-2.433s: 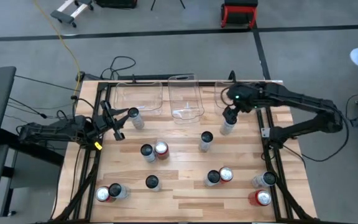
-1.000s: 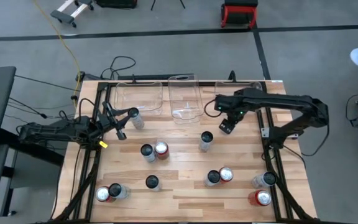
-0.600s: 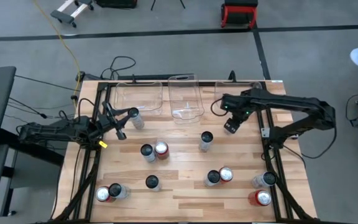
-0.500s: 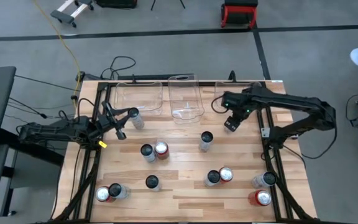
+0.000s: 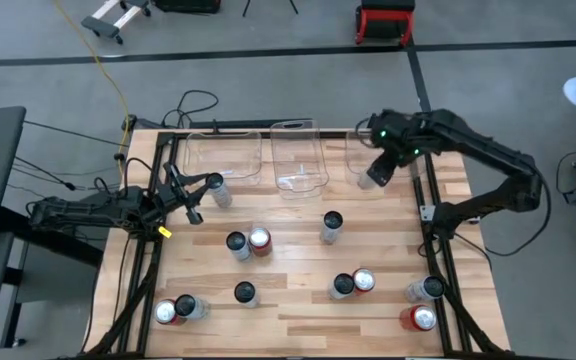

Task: Sort soda cans
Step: Put the white-yellow soda can into the right transparent bin

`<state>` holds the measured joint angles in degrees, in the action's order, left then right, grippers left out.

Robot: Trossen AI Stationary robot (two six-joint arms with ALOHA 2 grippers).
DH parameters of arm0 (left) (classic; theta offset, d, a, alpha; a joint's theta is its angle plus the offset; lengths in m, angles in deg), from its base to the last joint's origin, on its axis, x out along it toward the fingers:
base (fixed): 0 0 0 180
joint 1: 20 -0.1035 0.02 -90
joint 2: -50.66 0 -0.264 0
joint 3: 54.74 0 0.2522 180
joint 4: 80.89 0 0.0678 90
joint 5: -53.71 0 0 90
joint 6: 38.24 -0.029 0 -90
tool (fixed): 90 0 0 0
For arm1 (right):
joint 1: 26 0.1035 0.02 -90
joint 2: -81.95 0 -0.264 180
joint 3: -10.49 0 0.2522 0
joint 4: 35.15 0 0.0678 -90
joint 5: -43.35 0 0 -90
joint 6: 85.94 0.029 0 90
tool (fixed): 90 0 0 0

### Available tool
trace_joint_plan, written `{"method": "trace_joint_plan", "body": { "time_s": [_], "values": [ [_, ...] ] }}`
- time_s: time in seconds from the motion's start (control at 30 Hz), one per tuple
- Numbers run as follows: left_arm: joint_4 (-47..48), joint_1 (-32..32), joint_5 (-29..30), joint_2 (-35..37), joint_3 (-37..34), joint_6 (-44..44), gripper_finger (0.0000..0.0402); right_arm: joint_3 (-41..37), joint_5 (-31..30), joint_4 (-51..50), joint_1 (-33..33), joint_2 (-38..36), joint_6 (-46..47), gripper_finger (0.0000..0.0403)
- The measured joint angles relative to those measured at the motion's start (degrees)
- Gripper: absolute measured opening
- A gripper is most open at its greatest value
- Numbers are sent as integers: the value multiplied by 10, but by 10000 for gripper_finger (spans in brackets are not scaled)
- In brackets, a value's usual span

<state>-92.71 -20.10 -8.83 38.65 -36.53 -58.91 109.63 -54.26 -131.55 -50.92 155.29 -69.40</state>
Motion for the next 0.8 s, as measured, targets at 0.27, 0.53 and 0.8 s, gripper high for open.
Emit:
{"method": "trace_joint_plan", "body": {
  "time_s": [0.27, 0.53, 0.8],
  "values": [
    [0, 0, 0, 0, 0, 1, 99, 24, -2, 21, -101, 8, -56, 291],
    [0, 0, 0, 0, 0, -7, 99, 24, -2, 46, -215, 86, -117, 291],
    [-7, 0, 0, 0, 0, -9, 99, 24, -2, 104, -256, 212, -158, 291]
  ]
}}
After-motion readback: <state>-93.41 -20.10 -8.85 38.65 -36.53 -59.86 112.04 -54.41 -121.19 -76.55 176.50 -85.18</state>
